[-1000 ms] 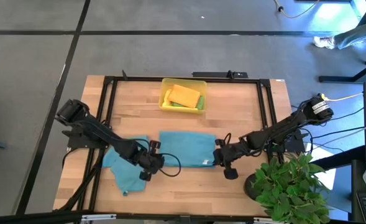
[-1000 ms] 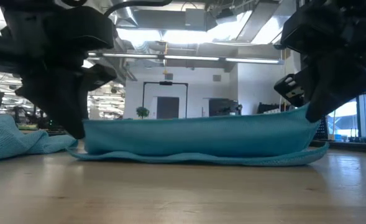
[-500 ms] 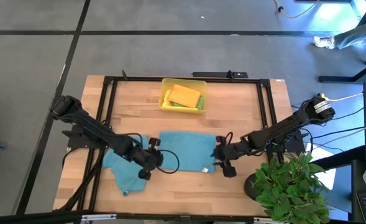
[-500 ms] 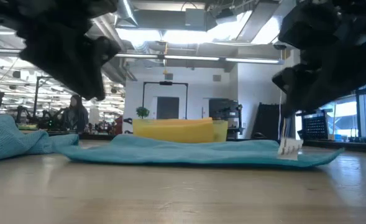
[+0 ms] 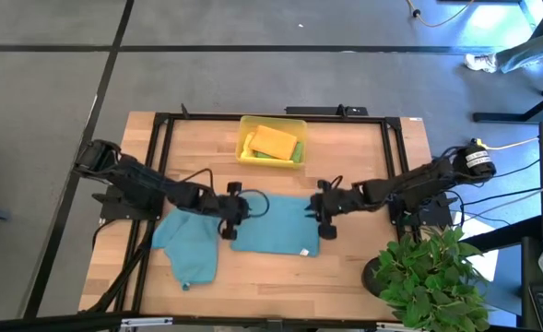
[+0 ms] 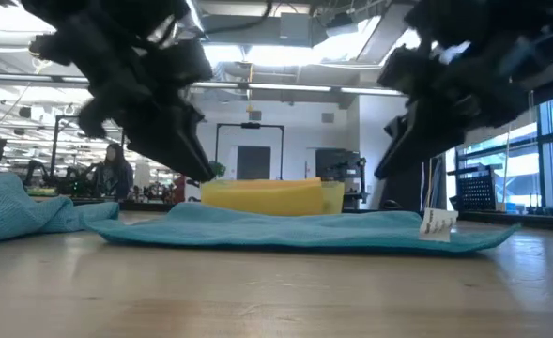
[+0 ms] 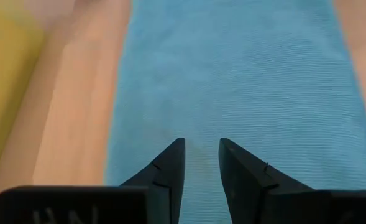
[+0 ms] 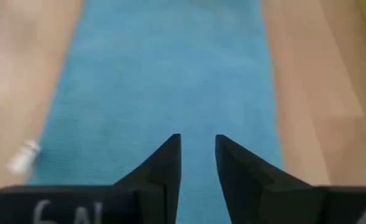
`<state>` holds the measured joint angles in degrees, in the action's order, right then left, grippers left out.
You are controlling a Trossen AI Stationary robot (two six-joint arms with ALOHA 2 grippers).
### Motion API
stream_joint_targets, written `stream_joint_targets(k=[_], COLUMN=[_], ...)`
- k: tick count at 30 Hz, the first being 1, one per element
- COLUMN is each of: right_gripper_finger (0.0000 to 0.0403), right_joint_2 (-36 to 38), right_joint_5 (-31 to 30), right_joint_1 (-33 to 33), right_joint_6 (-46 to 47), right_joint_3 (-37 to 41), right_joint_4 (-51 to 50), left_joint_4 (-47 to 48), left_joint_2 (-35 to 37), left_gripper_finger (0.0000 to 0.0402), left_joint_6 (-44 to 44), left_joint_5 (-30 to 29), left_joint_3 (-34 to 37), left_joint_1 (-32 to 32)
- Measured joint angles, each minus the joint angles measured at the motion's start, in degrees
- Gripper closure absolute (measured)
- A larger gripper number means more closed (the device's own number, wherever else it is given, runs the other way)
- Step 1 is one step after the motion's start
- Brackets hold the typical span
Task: Fold microfiber towels
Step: Fold the right blue towel
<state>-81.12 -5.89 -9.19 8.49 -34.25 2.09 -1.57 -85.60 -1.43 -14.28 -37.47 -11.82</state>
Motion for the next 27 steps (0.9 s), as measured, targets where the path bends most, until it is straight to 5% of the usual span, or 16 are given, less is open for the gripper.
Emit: stream_joint_targets(k=[11, 27], right_gripper_finger=[0.0392, 0.0399], right_joint_2=[0.0, 0.0], right_joint_5=[8.7, 11.7], right_joint_1=[11.5, 7.1], right_joint_6=[-1.3, 5.5], right_joint_3=[7.4, 8.3], right_joint_4=[0.4, -0.6], left_joint_4=[9.0, 5.9], left_joint_2=[0.0, -1.8], left_gripper_finger=[0.0313, 0.0312], left_joint_6=[-2.6, 4.8], left_joint_5=[2.1, 3.7], left_joint_3=[0.9, 0.9], left_joint_1=[6.9, 17.2])
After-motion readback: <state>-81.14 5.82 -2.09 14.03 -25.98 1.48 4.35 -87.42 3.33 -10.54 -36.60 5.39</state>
